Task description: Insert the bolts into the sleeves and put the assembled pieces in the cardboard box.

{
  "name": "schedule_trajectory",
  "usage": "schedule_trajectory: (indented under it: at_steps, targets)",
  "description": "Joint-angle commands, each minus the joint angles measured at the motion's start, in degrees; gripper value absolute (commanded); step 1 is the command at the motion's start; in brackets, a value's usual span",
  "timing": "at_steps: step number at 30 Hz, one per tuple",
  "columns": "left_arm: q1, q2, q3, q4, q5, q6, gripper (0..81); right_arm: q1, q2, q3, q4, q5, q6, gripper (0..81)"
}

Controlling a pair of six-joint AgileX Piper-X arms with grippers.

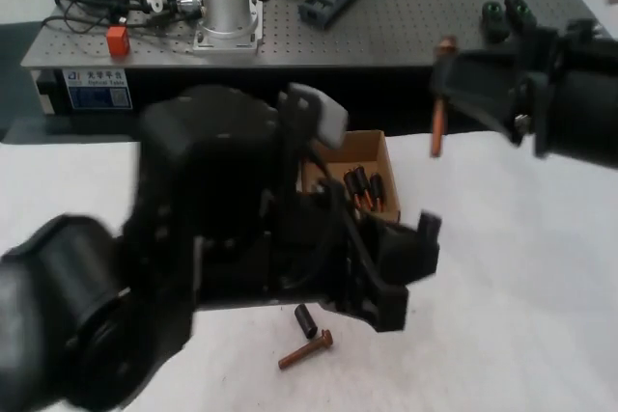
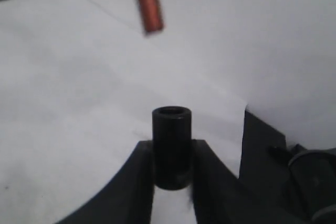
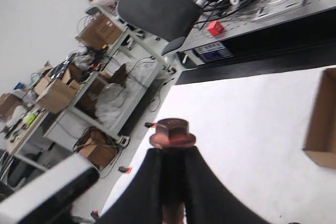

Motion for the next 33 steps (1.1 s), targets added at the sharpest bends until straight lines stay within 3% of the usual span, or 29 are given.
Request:
schedule_trajectory:
  at_steps: [1,12,20,33]
  targets:
    - [-0.14,-5.85,3.71,-7.24,-4.48,-2.89,0.7,4.12,0.74,-0.21,-2.88,1.89,1.08,3.5]
    - [0.19,-6.37,3.88,-7.31,-7.15,-4.28,0.7,4.40,0.74,-0.21,-0.47,-1.60,1.08,3.5]
    - [0.19,-6.37,3.88,-7.52,-5.53,-4.27,0.7,7.35,0.74,-0.21,0.22,-1.01,-0.62,3.5]
    - [0.19,-6.37,3.88,-7.81,-8.68,-5.77,0.7,7.38,0.74,-0.21,3.23,0.97,-3.89,3.5]
